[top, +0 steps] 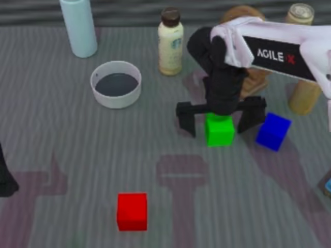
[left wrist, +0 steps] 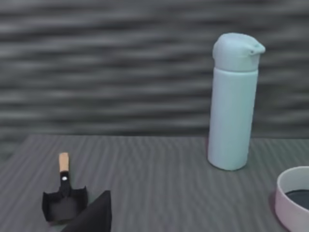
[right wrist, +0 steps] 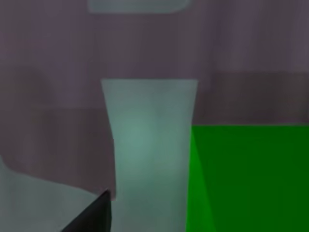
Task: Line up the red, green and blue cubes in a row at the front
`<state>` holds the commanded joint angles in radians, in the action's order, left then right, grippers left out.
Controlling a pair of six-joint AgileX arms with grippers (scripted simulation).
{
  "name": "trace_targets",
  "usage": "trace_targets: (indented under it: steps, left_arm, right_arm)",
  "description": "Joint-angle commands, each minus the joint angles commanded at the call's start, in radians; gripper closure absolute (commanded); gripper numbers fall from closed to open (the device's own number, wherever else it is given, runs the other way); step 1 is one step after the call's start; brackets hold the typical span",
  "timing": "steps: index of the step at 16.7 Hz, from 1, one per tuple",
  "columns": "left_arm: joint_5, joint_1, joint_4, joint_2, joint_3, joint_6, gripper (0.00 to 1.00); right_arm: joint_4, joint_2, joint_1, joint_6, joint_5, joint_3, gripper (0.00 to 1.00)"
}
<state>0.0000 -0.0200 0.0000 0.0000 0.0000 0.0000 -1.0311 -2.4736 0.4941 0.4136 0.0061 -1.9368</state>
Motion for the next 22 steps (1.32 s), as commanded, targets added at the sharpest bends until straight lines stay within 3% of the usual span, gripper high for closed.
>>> trace_targets:
  steps: [4,17,22]
  left_arm:
    - [0.0,0.0,0.0,0.0,0.0,0.0,0.0]
    - [0.0,0.0,0.0,0.0,0.0,0.0,0.0]
    - [0.0,0.0,0.0,0.0,0.0,0.0,0.0]
  right_arm:
    - [0.009,-0.004,0.0,0.0,0.0,0.008,0.0]
    - [0.009,-0.004,0.0,0.0,0.0,0.008,0.98]
    - [0.009,-0.004,0.0,0.0,0.0,0.008,1.0]
